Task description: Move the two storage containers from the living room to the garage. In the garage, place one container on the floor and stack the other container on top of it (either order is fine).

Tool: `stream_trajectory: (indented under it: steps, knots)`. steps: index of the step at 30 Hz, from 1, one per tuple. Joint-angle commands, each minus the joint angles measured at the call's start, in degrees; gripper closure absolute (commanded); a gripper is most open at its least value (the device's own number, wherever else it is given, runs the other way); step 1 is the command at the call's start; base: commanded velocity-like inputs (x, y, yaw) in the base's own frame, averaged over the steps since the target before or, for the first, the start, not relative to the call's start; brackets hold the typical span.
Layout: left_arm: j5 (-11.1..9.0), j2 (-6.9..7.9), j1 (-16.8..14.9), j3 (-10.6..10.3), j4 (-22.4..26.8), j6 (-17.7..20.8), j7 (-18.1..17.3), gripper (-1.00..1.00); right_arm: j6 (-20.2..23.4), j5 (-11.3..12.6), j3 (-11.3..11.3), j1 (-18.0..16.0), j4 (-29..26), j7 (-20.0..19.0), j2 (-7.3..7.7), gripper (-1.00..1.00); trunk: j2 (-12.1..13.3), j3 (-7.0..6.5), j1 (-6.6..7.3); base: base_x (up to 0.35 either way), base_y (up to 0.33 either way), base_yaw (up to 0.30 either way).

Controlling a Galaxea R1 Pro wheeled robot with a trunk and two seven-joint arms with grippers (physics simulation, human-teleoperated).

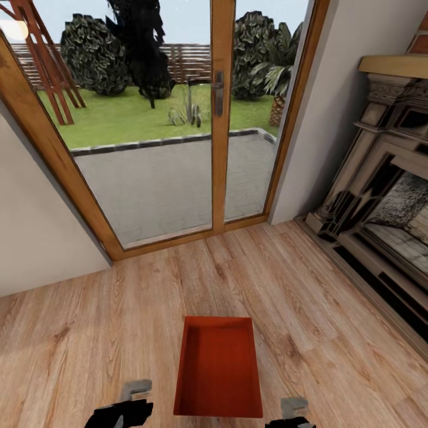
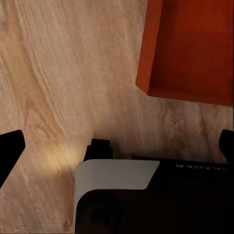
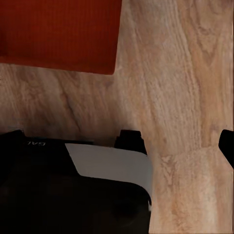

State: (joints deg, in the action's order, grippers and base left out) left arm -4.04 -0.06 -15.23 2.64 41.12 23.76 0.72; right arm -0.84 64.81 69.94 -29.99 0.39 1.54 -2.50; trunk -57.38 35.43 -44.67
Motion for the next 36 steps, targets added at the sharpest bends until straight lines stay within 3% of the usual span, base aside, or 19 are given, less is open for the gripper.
stream_trajectory:
  steps: [1, 3, 6, 7, 8, 9, 11, 15, 28, 32, 36]
  knots:
    - [-0.35, -0.43, -0.86, 0.06, -0.13, 0.51, 0.08, -1.00, 0.21, 0.48, 0.46, -0.83, 0.05, 0.23, -0.06, -1.00, -0.03, 0.06, 0.00, 0.000, 0.000, 0.000]
    - [-0.12, -1.72, -3.65, 0.03, -1.79, 0.80, 0.08, -1.00, 0.84, 0.48, 0.46, -2.77, 0.05, 0.62, -0.23, -1.00, -0.03, 0.06, 0.00, 0.000, 0.000, 0.000]
    - [1.42, -4.28, -9.82, -0.07, -8.28, 0.73, 0.07, -1.00, 1.25, 0.49, 0.46, -5.24, 0.05, 1.42, -0.28, -1.00, -0.03, 0.06, 0.00, 0.000, 0.000, 0.000]
    - [4.24, -6.98, -15.53, -0.11, -16.01, 0.08, 0.13, -1.00, 1.37, 1.02, 0.46, -6.53, 0.14, 1.88, -0.31, -1.00, -0.03, 0.06, 0.00, 0.000, 0.000, 0.000]
    - [5.11, -7.52, -16.80, -0.10, -17.71, -0.24, 0.13, -1.00, 1.37, 1.34, 0.46, -6.71, 0.16, 2.02, -0.33, -1.00, -0.03, 0.06, 0.00, 0.000, 0.000, 0.000]
    - [7.81, -8.64, -19.66, -0.07, -21.44, -1.47, 0.18, -1.00, 1.28, 2.70, 0.46, -7.07, 0.19, 2.57, -0.33, -1.00, -0.03, 0.06, 0.00, 0.000, 0.000, 0.000]
    - [10.23, -9.37, -21.48, -0.03, -23.81, -2.56, 0.24, -1.00, 1.08, 4.80, 0.46, -7.32, 0.21, 3.59, -0.26, -1.00, -0.03, 0.06, 0.00, 0.000, 0.000, 0.000]
    - [11.83, -9.42, -22.69, -0.04, -25.25, -3.40, 0.65, -1.00, 0.65, 7.21, 0.46, -7.43, 0.22, 5.39, -0.61, -1.00, -0.03, 0.06, 0.00, 0.000, 0.000, 0.000]
    - [11.75, -8.93, -23.00, 0.73, -18.73, -1.94, 0.25, -1.00, -0.96, 7.70, 0.46, -7.46, 0.22, 5.75, -0.64, -1.00, -0.03, 0.06, 0.00, 0.000, 0.000, 0.000]
    - [11.84, -8.98, -23.00, 0.56, -18.36, 1.29, 0.25, -1.00, -1.04, 7.70, 0.46, -7.48, 0.22, 5.75, -0.71, -1.00, -0.03, 0.06, 0.00, 0.000, 0.000, 0.000]
    - [11.79, -8.99, -23.00, 0.45, -18.21, 3.76, 0.25, -1.00, -1.09, 7.70, 0.46, -7.49, 0.22, 5.75, -0.75, -1.00, -1.64, 0.78, -0.88, 0.000, 0.000, 0.000]
